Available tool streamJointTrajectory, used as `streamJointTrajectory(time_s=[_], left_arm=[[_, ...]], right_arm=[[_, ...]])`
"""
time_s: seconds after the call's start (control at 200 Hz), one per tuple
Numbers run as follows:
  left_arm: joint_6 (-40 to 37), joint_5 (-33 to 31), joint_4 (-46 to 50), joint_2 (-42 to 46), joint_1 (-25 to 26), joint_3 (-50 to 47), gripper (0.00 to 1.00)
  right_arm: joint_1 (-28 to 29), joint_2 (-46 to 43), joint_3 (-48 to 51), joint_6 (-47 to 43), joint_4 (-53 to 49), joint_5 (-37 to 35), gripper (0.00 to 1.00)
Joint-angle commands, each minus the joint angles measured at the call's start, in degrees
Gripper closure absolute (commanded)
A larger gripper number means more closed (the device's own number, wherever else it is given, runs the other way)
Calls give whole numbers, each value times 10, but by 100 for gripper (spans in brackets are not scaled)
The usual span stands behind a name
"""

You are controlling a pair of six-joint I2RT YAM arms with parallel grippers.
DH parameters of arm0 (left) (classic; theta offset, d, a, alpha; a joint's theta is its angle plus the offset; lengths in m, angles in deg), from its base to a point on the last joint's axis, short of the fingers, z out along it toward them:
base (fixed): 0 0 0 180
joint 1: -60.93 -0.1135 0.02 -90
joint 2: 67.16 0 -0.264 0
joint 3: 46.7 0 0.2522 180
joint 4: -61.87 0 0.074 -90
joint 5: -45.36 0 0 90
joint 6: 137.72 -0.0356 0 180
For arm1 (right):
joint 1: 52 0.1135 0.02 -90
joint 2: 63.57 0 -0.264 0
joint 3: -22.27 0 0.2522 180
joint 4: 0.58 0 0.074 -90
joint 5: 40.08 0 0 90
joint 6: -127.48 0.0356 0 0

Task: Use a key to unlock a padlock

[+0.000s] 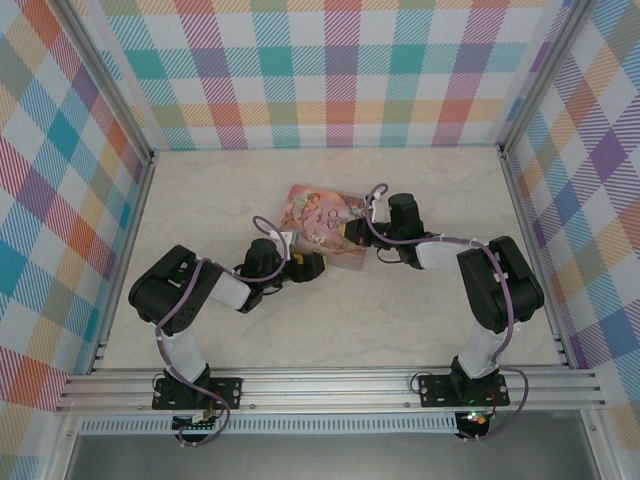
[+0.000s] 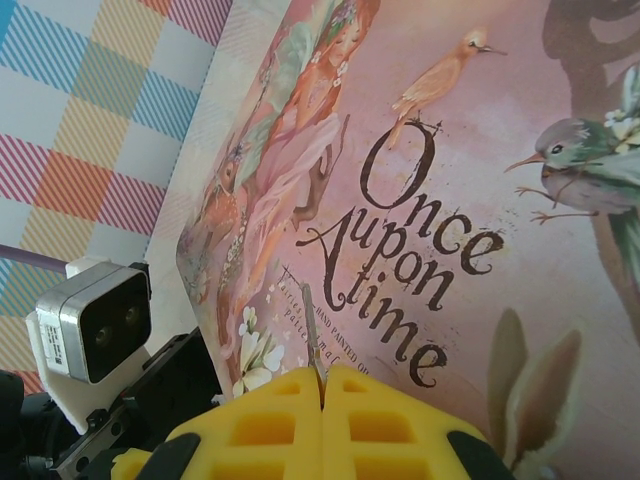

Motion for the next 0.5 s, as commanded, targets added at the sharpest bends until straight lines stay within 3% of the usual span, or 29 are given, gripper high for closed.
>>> streamJointTrajectory(time_s=[0.0, 0.495], left_arm=[[11, 38, -39, -28, -2, 22, 24], [29, 33, -56, -52, 6, 45, 49]], right_arm=[[8, 17, 14, -12, -79, -14, 98], [15, 15, 12, -9, -76, -19, 98]])
